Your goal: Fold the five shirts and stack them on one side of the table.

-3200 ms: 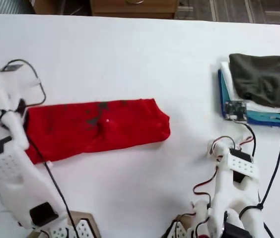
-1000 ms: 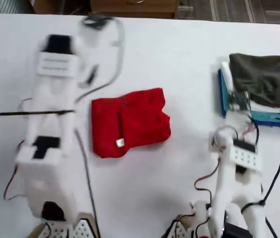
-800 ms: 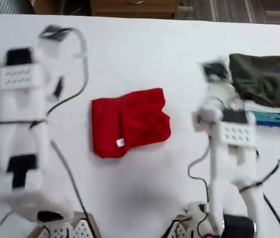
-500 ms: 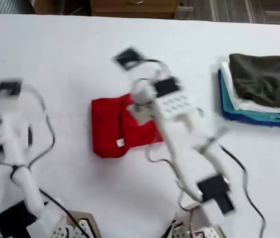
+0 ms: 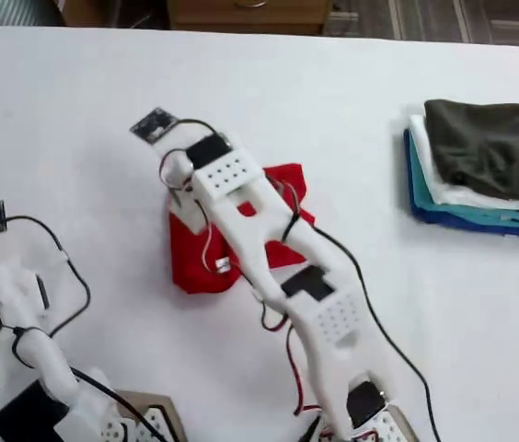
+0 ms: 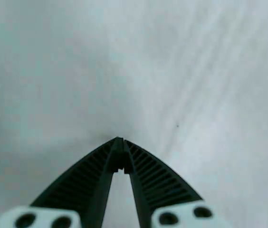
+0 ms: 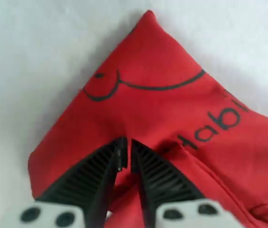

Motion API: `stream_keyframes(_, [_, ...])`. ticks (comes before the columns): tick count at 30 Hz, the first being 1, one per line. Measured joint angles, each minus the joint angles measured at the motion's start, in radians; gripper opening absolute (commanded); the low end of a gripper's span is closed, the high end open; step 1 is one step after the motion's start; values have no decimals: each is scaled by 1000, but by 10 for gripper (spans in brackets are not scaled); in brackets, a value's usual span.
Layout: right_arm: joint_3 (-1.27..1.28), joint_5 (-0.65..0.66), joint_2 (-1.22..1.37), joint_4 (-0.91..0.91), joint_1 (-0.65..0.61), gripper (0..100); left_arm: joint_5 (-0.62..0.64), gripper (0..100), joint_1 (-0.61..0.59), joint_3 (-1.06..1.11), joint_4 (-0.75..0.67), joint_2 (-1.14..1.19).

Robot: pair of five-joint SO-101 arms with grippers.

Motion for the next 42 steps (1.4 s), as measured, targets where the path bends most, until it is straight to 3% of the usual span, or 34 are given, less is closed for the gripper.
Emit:
stream_keyframes(6, [-129, 2, 35, 166, 66, 22, 0, 28, -2, 3, -3, -2])
stream_keyframes(17, [-138, 61, 35, 242, 265, 22, 0, 28, 3, 3, -3, -2])
stream_keyframes(30, [-138, 68, 15, 163, 63, 22, 0, 28, 9, 3, -3, -2])
stream_keyframes(42, [-138, 68, 137, 143, 86, 22, 0, 28, 9, 3, -3, -2])
